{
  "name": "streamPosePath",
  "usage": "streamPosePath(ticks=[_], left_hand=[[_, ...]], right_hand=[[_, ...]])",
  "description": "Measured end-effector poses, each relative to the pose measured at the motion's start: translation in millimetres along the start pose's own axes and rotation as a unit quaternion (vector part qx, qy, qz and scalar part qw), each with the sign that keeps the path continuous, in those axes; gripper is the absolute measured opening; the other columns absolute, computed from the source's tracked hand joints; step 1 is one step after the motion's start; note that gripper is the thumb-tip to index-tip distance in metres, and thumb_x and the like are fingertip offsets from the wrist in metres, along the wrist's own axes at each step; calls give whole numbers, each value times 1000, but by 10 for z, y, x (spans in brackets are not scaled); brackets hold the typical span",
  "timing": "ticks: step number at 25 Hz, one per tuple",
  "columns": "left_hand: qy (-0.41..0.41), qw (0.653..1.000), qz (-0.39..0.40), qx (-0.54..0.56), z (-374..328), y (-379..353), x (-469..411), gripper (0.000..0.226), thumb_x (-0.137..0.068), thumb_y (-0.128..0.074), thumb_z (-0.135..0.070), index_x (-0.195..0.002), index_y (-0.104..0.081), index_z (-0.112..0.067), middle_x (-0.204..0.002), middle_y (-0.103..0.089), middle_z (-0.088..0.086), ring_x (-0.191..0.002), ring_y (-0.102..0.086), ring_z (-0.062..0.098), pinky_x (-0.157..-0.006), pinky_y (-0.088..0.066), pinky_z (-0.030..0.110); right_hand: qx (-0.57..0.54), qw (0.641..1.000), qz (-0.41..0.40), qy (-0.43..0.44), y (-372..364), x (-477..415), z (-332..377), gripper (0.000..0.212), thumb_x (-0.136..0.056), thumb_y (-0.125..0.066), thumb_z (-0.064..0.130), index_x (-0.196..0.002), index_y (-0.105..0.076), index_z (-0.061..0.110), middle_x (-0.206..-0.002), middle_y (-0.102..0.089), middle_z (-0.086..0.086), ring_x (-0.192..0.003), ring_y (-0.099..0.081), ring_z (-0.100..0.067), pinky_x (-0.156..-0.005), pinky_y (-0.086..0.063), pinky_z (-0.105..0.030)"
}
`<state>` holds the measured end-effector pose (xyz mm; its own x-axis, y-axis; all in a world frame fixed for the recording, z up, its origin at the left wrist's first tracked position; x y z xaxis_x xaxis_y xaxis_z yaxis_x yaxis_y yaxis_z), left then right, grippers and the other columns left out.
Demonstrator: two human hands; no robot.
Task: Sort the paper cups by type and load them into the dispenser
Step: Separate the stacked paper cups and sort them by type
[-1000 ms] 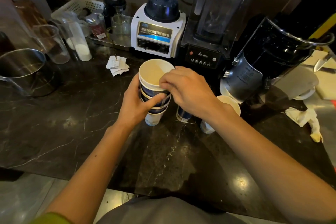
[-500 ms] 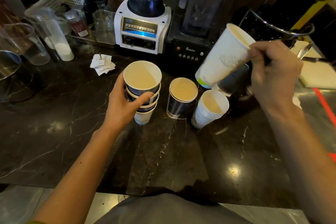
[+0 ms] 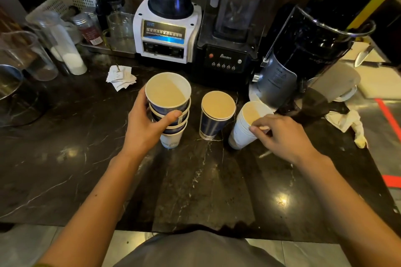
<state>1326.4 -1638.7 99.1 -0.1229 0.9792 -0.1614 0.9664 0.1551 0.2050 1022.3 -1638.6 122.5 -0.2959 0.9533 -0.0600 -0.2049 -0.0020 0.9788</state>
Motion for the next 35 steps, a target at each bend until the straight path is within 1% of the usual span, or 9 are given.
streamPosePath(ticks=[4, 7, 9, 11, 16, 20, 26, 31, 35], left_hand=[[0, 1000, 11, -16, 40, -5, 15, 87, -71, -81, -28, -145, -35, -24, -141, -48, -12, -125, -46, -8, -98, -41, 7], [-16, 999, 20, -21, 51, -15, 29, 88, -71, -83, -25, -145, -35, -20, -142, -50, -7, -131, -47, 5, -105, -44, 23], [-24, 999, 18, -22, 49, 6, 38, 87, -72, -83, -23, -145, -36, -18, -140, -51, -4, -130, -48, 9, -106, -45, 32], [-18, 999, 21, -17, 48, -15, 52, 88, -72, -83, -22, -145, -35, -18, -140, -50, -4, -130, -48, 8, -106, -45, 35], [-5, 1000, 16, -19, 63, -10, 62, 94, -70, -84, -24, -147, -31, -29, -147, -44, -9, -135, -42, 7, -109, -42, 41], [-6, 999, 6, -31, 60, -8, 58, 95, -70, -83, -30, -149, -30, -28, -147, -40, -18, -136, -38, 1, -112, -37, 32], [-6, 1000, -2, -25, 108, -2, 61, 94, -70, -84, -26, -149, -31, -25, -142, -42, -21, -127, -38, -16, -104, -35, 8], [9, 1000, 1, -23, 181, -14, 68, 95, -70, -84, -27, -148, -31, -27, -131, -42, -33, -121, -39, -21, -100, -34, 4], [14, 1000, 2, -15, 176, -10, 60, 98, -65, -83, -36, -147, -31, -29, -132, -43, -29, -127, -41, -8, -104, -37, 12]], right_hand=[[-120, 978, -133, 108, 509, -231, 716, 34, -96, -60, 36, -125, -63, 19, -116, -66, 2, -110, -59, -17, -91, -50, -40], [-127, 961, -67, 236, 420, -465, 1497, 39, -94, -63, 33, -129, -60, 17, -125, -63, -1, -119, -53, -17, -103, -40, -32], [-89, 951, -47, 293, 252, -563, 1849, 27, -94, -61, 29, -116, -69, 15, -115, -69, -2, -112, -59, -20, -106, -37, -37], [-77, 941, -97, 314, 277, -562, 1928, 19, -93, -59, 24, -98, -74, 14, -96, -74, -2, -96, -67, -23, -103, -42, -45], [-148, 908, -320, 225, 1210, -489, 1477, 20, -93, -60, 17, -98, -73, 2, -91, -73, -10, -85, -66, -27, -86, -49, -40], [-138, 888, -411, 153, 1610, -336, 901, 18, -95, -61, 12, -97, -71, -2, -88, -70, -16, -83, -64, -24, -73, -47, -32], [-41, 947, -274, 162, 739, -392, 617, 15, -92, -63, 14, -94, -73, 3, -84, -71, -10, -82, -62, -27, -87, -43, -33], [-14, 991, 33, 126, -204, -512, 695, 19, -97, -57, 29, -102, -72, 20, -94, -72, 1, -92, -59, -23, -76, -49, -38], [-46, 985, -59, 156, 77, -551, 980, 34, -96, -58, 33, -126, -63, 17, -121, -65, 0, -113, -56, -20, -95, -46, -37]])
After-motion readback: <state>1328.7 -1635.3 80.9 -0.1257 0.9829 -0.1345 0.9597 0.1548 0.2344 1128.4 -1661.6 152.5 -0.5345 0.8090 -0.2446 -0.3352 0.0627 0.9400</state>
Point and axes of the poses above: each hand's wrist, its own x-axis away from the middle knuckle, its own y-axis out of the back of the hand, z = x × y, the point moved 9 cm from there along -x, towards the middle knuckle
